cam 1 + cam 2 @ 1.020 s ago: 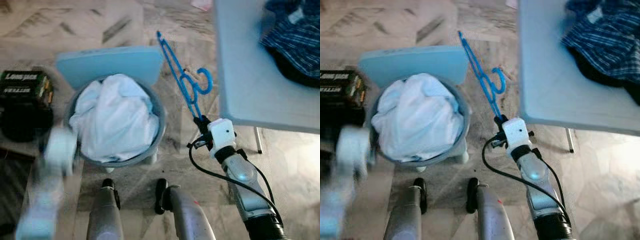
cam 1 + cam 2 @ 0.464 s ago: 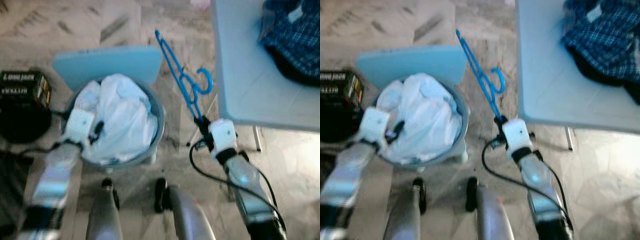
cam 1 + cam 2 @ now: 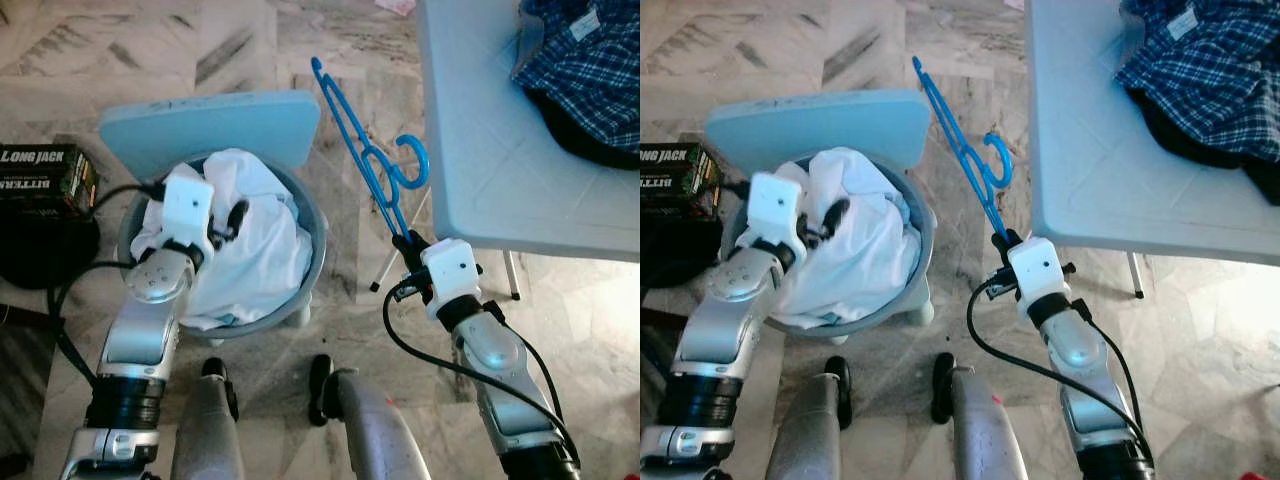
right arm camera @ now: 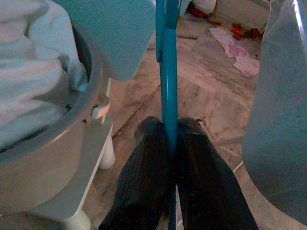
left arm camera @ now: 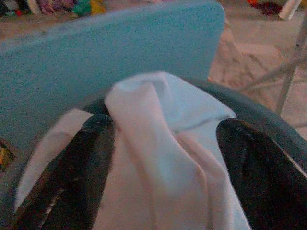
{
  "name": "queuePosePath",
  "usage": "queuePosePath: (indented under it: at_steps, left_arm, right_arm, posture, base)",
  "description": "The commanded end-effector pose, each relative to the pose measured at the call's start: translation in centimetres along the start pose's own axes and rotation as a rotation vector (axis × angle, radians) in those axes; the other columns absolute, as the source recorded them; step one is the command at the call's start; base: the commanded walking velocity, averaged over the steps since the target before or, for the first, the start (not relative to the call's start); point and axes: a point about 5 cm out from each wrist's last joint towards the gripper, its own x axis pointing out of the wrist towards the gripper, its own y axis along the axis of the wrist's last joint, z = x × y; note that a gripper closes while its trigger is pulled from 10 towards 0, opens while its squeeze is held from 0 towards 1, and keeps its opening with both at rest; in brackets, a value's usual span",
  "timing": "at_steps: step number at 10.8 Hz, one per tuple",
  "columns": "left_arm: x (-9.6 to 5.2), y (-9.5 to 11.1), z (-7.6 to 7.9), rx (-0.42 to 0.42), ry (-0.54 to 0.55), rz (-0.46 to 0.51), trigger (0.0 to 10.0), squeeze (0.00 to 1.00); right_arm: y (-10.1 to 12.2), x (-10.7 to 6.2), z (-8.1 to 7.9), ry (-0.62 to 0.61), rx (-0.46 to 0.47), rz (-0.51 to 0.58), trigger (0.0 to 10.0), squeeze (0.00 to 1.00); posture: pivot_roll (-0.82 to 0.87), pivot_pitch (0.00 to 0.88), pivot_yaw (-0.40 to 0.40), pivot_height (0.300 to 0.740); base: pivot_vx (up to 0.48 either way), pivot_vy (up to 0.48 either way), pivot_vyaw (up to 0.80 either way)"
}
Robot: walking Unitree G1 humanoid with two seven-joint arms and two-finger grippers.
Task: Hang hanger
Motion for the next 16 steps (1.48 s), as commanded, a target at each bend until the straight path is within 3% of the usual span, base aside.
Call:
queuePosePath:
  at_steps: [1,2,3,5,6,9,16]
  left_arm:
    - [-0.4,-1.1,0.7,-0.009,-0.015,-0.054,10.0,1.00]
    - [-0.5,-3.2,0.7,-0.035,-0.001,-0.168,10.0,0.93]
    - [-1.0,-6.0,1.4,-0.082,-0.060,-0.311,10.0,0.00]
    - [-1.6,-9.7,2.0,-0.126,-0.108,-0.448,10.0,0.00]
    - [-1.4,-10.1,1.9,-0.151,-0.114,-0.435,0.0,0.00]
    - [-0.1,-8.5,0.4,-0.167,-0.058,-0.298,0.0,0.00]
    - [0.3,-8.2,0.7,-0.239,-0.084,-0.220,0.0,0.00]
  right_arm:
    - [-0.1,-0.4,0.2,-0.008,-0.001,-0.012,10.0,0.00]
    - [-0.1,-0.3,0.0,-0.002,0.001,-0.011,10.0,0.00]
    - [0.0,-0.2,-0.1,-0.001,0.001,-0.010,10.0,0.00]
    - [-0.2,-0.2,0.0,-0.003,-0.002,-0.015,10.0,0.00]
    - [-0.2,-0.2,0.0,-0.006,-0.004,-0.017,10.0,0.00]
    - [-0.4,-0.2,0.1,-0.015,-0.007,-0.020,10.0,0.00]
    - [-0.3,0.1,-0.1,-0.019,-0.004,-0.013,10.0,0.00]
  posture:
    - [0.02,0.378,-0.146,0.740]
    - [0.02,0.377,-0.146,0.740]
    - [0.02,0.376,-0.145,0.740]
    - [0.01,0.370,-0.140,0.740]
    - [0.00,0.365,-0.137,0.740]
    - [0.01,0.351,-0.130,0.740]
    - [0.01,0.343,-0.125,0.740]
  base:
    - [0.000,0.000,0.00]
    - [0.000,0.000,0.00]
    - [0.000,0.000,0.00]
    - [0.000,0.000,0.00]
    - [0.000,0.000,0.00]
    - [0.000,0.000,0.00]
    - [0.000,0.000,0.00]
